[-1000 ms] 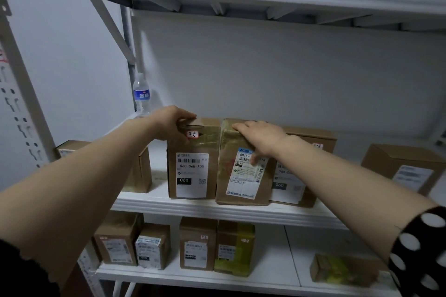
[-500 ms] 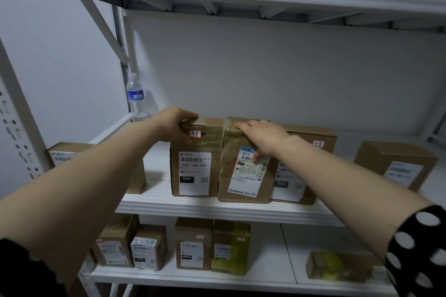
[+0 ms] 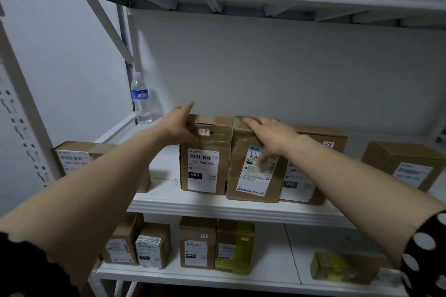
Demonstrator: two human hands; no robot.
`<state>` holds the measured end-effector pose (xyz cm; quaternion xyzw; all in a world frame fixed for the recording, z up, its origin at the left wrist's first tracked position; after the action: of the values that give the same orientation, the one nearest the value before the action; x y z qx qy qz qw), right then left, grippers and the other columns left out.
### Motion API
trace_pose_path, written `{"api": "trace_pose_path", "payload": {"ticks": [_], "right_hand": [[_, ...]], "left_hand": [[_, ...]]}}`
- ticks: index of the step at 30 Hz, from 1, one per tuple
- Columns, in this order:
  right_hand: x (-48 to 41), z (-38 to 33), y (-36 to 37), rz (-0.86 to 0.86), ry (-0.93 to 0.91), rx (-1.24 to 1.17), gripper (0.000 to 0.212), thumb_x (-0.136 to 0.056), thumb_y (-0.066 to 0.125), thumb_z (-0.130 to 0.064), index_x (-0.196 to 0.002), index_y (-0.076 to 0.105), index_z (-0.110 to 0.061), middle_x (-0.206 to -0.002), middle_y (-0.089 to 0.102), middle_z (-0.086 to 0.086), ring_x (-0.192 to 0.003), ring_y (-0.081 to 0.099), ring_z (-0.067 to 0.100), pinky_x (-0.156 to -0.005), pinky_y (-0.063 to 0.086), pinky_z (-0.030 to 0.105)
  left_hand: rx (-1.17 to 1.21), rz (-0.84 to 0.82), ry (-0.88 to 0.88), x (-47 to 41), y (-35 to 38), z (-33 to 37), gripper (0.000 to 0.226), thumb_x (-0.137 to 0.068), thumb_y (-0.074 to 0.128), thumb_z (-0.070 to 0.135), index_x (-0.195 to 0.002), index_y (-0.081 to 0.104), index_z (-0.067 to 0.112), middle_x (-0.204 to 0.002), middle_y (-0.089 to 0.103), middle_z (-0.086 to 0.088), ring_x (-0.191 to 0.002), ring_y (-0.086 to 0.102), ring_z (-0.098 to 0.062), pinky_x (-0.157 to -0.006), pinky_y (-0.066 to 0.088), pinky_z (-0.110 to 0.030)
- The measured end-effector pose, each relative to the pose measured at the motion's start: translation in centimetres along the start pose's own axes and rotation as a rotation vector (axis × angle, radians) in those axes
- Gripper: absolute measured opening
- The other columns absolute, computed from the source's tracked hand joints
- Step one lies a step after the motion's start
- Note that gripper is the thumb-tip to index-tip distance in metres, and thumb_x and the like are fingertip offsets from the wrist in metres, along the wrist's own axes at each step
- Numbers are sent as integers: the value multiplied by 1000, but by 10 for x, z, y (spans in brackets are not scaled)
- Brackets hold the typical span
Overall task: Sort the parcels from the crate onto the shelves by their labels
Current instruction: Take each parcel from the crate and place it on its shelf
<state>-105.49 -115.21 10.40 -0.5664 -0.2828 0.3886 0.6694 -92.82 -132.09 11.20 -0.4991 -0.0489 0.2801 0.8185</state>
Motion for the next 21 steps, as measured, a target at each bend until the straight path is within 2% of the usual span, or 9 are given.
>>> {"api": "trace_pose_path", "payload": {"ticks": [3, 6, 7, 9, 12, 16, 21], "right_hand": [[3, -21, -11, 141, -78, -99, 110, -72, 72, -57, -152, 5, -21, -156, 21, 6, -142, 23, 27, -113, 25, 41], [0, -53, -17, 241, -192, -162, 95, -83, 63, -51, -152, 3, -25, -159, 14, 2, -145, 17, 22, -116, 19, 38], [-2, -61, -16, 250, -210, -150, 90, -86, 61, -49, -152, 5, -26, -158, 16, 1, -144, 19, 21, -115, 19, 37], [-8, -70, -13, 262, -201, -141, 79, -89, 58, -45, -151, 12, -26, -156, 23, 1, -142, 23, 22, -114, 22, 36], [-14, -71, -13, 288, -163, -177, 72, -90, 59, -38, -149, 22, -24, -152, 29, 1, -139, 27, 23, -112, 24, 36], [-20, -71, -11, 291, -155, -197, 70, -90, 61, -35, -148, 24, -21, -151, 32, 2, -139, 25, 22, -113, 23, 36], [-24, -70, -10, 271, -161, -217, 70, -89, 62, -30, -148, 25, -18, -150, 32, 4, -138, 24, 24, -113, 25, 37]], "left_hand": [[355, 74, -94, 12, 7, -14, 106, -71, 76, -5, -150, 6, 8, -123, 50, -9, -108, 54, -25, -89, 49, -35], [635, 126, -225, 29, 36, -41, 101, -68, 80, -3, -144, 14, 6, -123, 55, -7, -111, 58, -25, -90, 52, -40], [672, 132, -262, 36, 50, -50, 93, -67, 81, -1, -140, 23, 7, -122, 56, -7, -110, 59, -25, -90, 53, -42], [651, 109, -312, 48, 75, -63, 67, -70, 80, 4, -125, 43, 9, -113, 62, -6, -106, 61, -24, -90, 53, -44], [612, 34, -339, 57, 105, -74, 41, -80, 72, 7, -118, 55, 9, -117, 64, -8, -111, 60, -24, -96, 49, -42], [442, 69, -334, 56, 115, -83, 32, -88, 63, 14, -120, 58, 10, -122, 64, -8, -113, 59, -25, -97, 48, -39], [354, 94, -314, 53, 115, -84, 31, -89, 63, 20, -118, 60, 8, -117, 66, -9, -107, 61, -26, -91, 50, -37]]}}
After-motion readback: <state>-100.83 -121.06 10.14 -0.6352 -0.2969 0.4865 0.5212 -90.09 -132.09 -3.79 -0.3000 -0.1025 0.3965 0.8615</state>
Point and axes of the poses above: each hand's wrist, its own x-axis away from the middle knuckle, its own y-axis out of the palm, z = x × y, the point moved 6 cm from there along -x, towards the middle knuckle
